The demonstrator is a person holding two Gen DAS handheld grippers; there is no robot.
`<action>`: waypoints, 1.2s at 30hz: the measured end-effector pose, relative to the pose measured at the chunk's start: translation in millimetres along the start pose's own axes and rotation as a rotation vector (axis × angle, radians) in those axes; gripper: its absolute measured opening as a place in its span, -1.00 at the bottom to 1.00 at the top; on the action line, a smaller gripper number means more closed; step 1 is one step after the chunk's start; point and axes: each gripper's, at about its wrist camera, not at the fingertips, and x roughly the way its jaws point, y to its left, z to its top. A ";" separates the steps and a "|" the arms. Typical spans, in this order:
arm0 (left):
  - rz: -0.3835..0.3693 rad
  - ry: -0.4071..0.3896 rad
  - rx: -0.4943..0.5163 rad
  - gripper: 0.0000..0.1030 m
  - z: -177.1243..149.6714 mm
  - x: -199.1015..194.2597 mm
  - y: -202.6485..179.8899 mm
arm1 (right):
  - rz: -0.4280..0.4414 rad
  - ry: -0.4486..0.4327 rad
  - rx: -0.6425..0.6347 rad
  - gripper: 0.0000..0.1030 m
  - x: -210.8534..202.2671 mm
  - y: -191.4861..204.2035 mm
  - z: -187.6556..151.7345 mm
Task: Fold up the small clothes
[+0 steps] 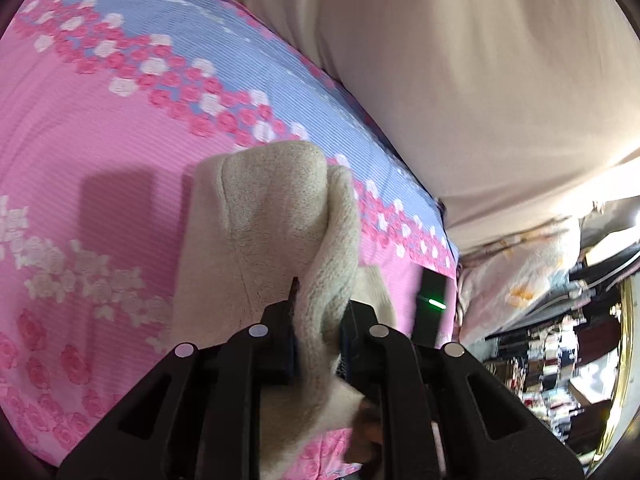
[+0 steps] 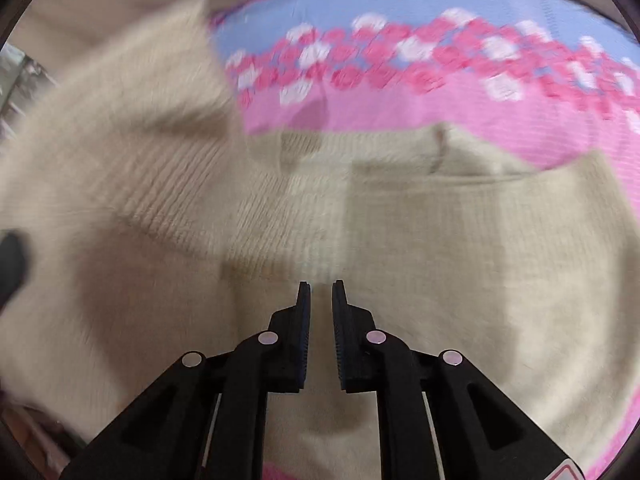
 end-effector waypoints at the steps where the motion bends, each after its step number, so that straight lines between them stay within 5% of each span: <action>1: -0.001 -0.007 -0.011 -0.72 1.7 -4.3 5.7 | -0.005 0.013 0.001 -0.80 -1.0 -2.7 -0.1; 8: -0.012 -0.027 -0.061 -0.71 6.9 -20.5 29.3 | -0.116 0.069 -0.079 -0.86 39.5 19.5 8.6; 14: -0.023 -0.015 -0.026 -0.71 3.3 -19.1 18.7 | -0.114 0.021 -0.080 -0.85 1.8 20.5 14.3; 16: -0.027 -0.004 -0.006 -0.71 -0.8 -14.1 9.0 | -0.164 0.096 -0.106 -0.91 24.1 7.7 11.4; 19: -0.048 0.030 0.036 -0.71 -6.8 -0.9 -13.7 | -0.064 0.059 -0.043 -0.92 8.3 -12.0 17.9; 22: -0.069 0.063 0.096 -0.70 -13.2 11.1 -43.1 | -0.008 -0.085 0.051 -0.89 -53.7 -47.1 15.1; 29: -0.177 0.183 0.259 -0.73 -45.2 73.1 -127.1 | -0.106 -0.226 0.272 -0.74 -143.9 -161.6 -54.8; 32: -0.079 0.199 0.342 -0.71 -64.0 107.5 -144.6 | -0.114 -0.234 0.406 -0.73 -151.9 -197.9 -97.3; 33: -0.097 0.230 0.317 -0.69 -68.3 114.6 -143.7 | -0.106 -0.238 0.429 -0.71 -154.0 -203.3 -109.3; 34: -0.121 0.246 0.290 -0.65 -69.1 115.5 -141.5 | -0.084 -0.245 0.448 -0.67 -156.8 -208.1 -118.0; 36: -0.119 0.220 0.271 -0.20 -66.3 106.5 -133.6 | -0.030 -0.259 0.468 -0.47 -152.5 -212.2 -129.8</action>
